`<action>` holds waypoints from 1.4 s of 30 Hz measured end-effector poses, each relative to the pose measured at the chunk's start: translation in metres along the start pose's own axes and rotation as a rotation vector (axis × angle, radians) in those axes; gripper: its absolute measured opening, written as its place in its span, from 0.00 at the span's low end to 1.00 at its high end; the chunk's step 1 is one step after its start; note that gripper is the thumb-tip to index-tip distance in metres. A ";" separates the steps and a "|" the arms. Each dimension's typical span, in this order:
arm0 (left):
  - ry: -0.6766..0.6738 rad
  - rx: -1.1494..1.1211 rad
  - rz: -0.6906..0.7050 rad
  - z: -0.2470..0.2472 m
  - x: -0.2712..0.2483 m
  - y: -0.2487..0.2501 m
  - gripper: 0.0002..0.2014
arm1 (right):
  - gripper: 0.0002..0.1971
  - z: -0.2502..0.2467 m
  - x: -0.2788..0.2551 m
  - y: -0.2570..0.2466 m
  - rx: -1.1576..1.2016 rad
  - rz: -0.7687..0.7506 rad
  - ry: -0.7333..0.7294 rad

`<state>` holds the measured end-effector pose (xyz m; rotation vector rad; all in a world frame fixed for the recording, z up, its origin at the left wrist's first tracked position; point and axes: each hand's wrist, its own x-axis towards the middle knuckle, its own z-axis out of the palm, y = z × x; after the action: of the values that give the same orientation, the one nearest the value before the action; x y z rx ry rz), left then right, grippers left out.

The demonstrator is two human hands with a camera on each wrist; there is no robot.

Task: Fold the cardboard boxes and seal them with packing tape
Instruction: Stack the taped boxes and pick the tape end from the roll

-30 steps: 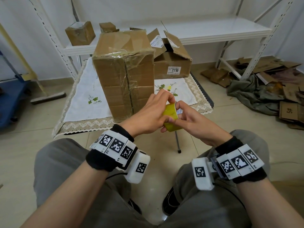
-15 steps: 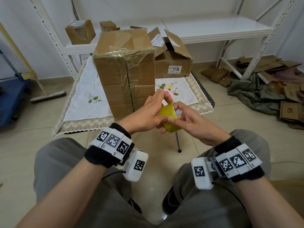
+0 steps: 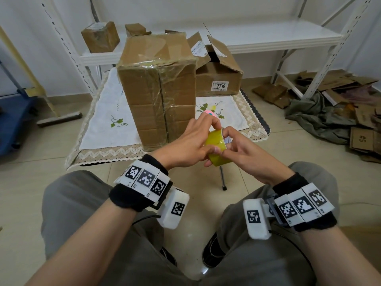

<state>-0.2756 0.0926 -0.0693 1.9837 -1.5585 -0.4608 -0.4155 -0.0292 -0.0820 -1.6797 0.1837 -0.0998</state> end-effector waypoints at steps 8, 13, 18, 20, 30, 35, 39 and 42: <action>0.074 -0.068 0.030 0.002 0.003 0.001 0.23 | 0.09 -0.006 0.000 0.000 0.012 -0.026 -0.004; 0.104 -0.100 0.034 0.008 0.001 0.000 0.24 | 0.10 -0.005 -0.001 0.001 0.007 -0.019 -0.007; 0.106 -0.142 0.005 0.011 0.001 -0.004 0.24 | 0.07 -0.003 -0.002 0.002 0.036 -0.019 -0.011; 0.110 -0.150 0.004 0.011 0.003 -0.003 0.23 | 0.08 -0.004 -0.001 0.001 0.047 -0.023 -0.007; 0.154 -0.131 0.041 0.017 0.004 -0.001 0.18 | 0.10 -0.009 -0.001 0.006 0.040 -0.047 0.005; 0.281 -0.104 -0.069 0.017 0.009 0.001 0.36 | 0.08 -0.016 0.004 0.006 0.217 -0.079 0.096; 0.309 -0.064 -0.079 0.025 0.014 0.008 0.37 | 0.21 -0.019 0.011 0.003 0.281 0.010 0.152; 0.375 0.027 -0.010 0.031 0.016 0.012 0.38 | 0.29 -0.019 0.020 0.004 0.241 0.099 0.237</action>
<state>-0.2992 0.0686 -0.0845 1.9623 -1.3241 -0.0626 -0.3998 -0.0518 -0.0848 -1.4138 0.4169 -0.2378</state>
